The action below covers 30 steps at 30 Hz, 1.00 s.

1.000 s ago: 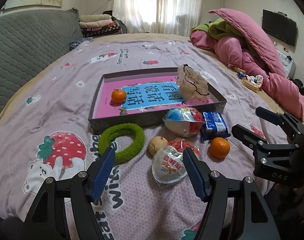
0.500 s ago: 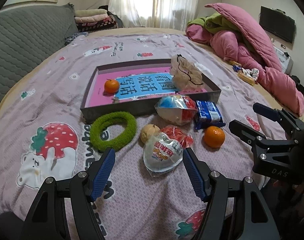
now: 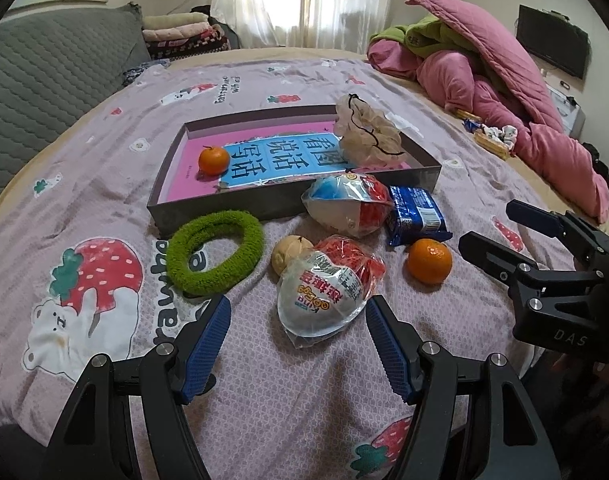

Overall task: Organize objects
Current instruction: 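Move the left tool toward the white candy egg while the right approaches the blue snack packet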

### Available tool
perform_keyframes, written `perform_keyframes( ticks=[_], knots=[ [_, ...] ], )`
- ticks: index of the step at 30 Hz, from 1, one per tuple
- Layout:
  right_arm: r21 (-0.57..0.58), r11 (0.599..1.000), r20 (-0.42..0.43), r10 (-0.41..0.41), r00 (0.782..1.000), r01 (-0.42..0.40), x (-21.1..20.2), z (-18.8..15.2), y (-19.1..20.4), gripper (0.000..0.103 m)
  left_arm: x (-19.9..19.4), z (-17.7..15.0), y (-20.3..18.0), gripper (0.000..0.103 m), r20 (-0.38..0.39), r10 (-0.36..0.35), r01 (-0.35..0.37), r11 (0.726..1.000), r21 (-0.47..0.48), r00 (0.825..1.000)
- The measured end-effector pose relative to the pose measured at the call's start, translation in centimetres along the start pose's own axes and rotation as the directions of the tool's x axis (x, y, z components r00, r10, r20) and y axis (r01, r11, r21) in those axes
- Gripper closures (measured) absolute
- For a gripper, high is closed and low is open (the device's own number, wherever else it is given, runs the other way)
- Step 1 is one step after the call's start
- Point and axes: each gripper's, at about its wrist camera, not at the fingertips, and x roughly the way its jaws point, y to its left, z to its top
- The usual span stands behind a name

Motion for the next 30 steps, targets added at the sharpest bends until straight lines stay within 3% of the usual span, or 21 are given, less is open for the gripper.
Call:
perform_keyframes(
  ticks=[16,30],
  knots=[
    [0.006,1.000,-0.053,0.020,0.998,-0.019,2.0,0.0,0.0,0.017,2.7,0.3,0.2,0.031,-0.018,-0.046,0.046,0.999,-0.010,0.999],
    [0.035,0.999,-0.118,0.015,0.993,-0.011,4.7,2.2,-0.2,0.017,4.7,0.8,-0.5,0.031,-0.025,-0.084,0.083,0.996,-0.010,0.996]
  ],
)
